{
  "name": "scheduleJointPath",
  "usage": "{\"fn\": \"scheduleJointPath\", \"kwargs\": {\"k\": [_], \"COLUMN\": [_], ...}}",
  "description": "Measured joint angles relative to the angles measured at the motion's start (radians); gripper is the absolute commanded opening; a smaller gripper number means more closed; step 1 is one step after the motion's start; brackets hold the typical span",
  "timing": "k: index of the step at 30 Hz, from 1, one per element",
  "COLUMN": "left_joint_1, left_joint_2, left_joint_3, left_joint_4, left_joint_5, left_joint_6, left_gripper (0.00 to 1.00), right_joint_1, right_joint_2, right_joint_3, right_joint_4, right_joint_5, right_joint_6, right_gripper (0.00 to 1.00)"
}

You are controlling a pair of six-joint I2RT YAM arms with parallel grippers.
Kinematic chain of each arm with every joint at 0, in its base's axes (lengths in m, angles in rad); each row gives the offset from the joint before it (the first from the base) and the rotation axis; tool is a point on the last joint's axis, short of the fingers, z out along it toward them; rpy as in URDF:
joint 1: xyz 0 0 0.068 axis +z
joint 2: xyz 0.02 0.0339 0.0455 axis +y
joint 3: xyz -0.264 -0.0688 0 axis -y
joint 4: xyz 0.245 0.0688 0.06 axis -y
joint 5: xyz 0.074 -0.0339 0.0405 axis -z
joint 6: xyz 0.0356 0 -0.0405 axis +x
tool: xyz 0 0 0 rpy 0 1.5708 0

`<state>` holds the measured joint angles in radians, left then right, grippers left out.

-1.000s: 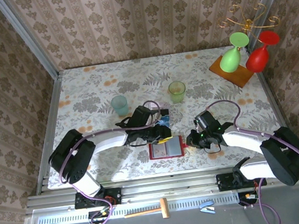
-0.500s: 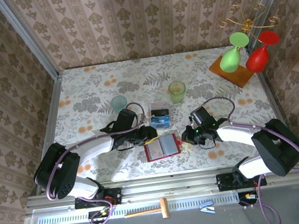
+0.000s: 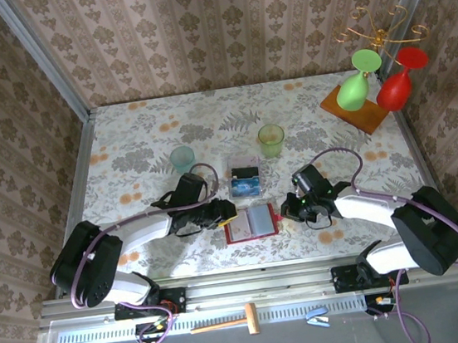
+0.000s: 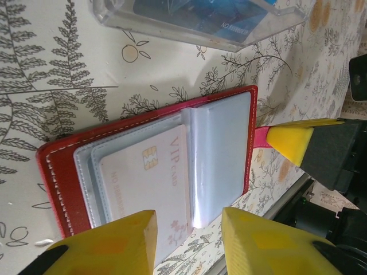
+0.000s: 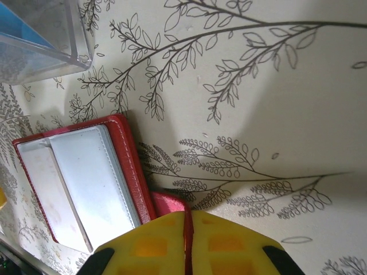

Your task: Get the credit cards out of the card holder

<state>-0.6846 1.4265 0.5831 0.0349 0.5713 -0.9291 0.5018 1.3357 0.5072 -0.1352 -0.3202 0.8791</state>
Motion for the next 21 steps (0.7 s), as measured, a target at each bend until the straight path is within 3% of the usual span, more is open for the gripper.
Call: {"fn": "scheduleJointPath", "kwargs": {"k": [6, 21], "left_joint_1": [0.001, 0.006], "left_joint_2": [0.0, 0.0], "left_joint_3": [-0.003, 0.005], "left_joint_4": [-0.003, -0.004], "left_joint_5": [-0.003, -0.023], "left_joint_6": [0.058, 0.111], "left_gripper": [0.37, 0.37], "right_joint_1": [0.0, 0.005], "right_joint_2": [-0.008, -0.091], "right_joint_3": [-0.01, 0.1], "right_joint_4": [-0.031, -0.218], "right_joint_5": [0.0, 0.03], "right_joint_6": [-0.008, -0.103], "right_gripper": [0.24, 0.29]}}
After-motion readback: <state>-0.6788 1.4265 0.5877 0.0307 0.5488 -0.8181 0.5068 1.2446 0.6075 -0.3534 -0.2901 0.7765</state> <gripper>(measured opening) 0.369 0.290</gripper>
